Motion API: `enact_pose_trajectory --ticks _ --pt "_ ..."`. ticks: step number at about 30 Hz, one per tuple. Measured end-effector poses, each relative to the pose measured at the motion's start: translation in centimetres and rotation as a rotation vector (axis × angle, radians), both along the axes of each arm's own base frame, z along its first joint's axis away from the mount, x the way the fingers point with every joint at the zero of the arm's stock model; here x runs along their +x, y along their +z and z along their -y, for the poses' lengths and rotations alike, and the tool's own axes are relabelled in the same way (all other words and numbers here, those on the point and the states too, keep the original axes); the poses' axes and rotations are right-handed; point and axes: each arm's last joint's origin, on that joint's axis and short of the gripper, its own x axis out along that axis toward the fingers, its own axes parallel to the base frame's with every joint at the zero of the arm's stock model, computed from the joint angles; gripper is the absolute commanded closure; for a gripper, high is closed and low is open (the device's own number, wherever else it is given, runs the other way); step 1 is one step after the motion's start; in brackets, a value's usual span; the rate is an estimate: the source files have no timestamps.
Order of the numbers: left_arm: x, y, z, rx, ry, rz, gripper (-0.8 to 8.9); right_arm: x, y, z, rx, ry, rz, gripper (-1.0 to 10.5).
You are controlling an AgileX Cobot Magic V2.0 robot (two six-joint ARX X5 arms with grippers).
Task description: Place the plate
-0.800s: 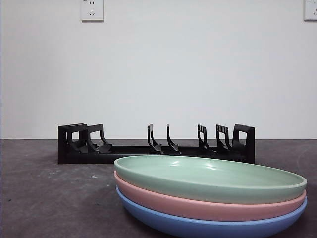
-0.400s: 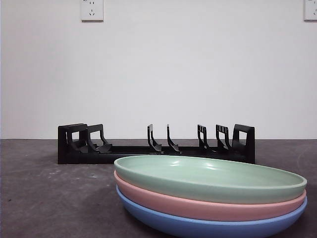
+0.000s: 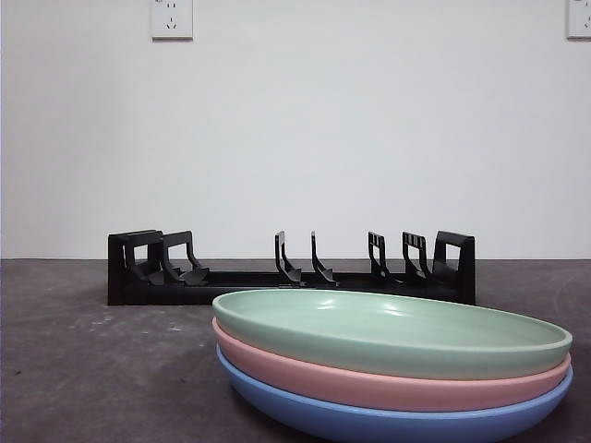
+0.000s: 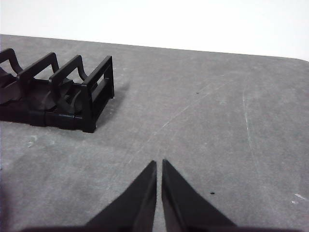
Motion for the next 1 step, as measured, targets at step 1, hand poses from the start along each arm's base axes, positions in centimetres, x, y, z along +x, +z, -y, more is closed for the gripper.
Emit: enact_pose_trajectory --ticks 1 --pt "0.00 0.00 0.00 0.000 0.000 0.000 7.90 0.00 0.00 0.00 0.000 0.000 0.000 9.3"
